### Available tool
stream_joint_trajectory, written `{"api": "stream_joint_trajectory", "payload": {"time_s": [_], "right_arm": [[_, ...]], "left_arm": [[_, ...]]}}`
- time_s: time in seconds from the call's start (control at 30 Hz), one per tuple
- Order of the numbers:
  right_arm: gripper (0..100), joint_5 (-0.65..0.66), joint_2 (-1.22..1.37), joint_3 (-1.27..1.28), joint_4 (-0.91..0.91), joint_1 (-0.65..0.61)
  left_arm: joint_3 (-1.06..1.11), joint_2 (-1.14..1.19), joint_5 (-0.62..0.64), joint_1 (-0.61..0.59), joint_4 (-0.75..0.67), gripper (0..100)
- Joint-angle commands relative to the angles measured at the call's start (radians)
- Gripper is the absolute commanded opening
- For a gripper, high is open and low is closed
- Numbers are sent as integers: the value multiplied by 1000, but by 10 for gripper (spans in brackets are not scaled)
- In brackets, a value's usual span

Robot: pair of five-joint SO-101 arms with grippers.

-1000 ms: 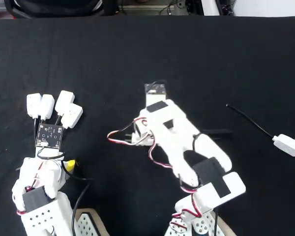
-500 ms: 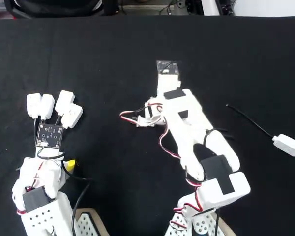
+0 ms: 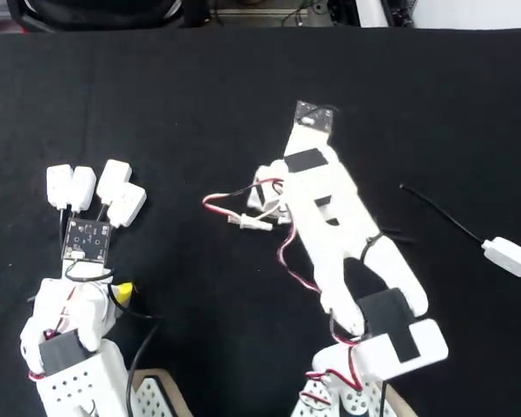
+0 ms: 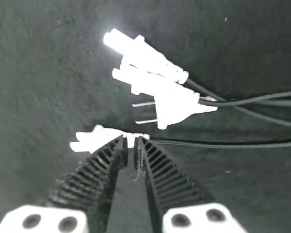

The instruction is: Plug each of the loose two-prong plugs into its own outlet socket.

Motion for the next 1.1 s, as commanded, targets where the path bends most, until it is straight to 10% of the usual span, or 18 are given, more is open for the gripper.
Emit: {"api": "stream_joint_trajectory", "payload": {"time_s": [0.0, 0.17, 1.07], "right_arm": [[133, -140, 68, -53, -44, -54], [297, -265, 147, -65, -46, -120], [300, -512, 156, -176, -54, -83]], "left_arm": [[-8, -6, -3, -4, 6, 331], [-8, -6, -3, -5, 6, 331], [-8, -6, -2, -8, 6, 331]]}}
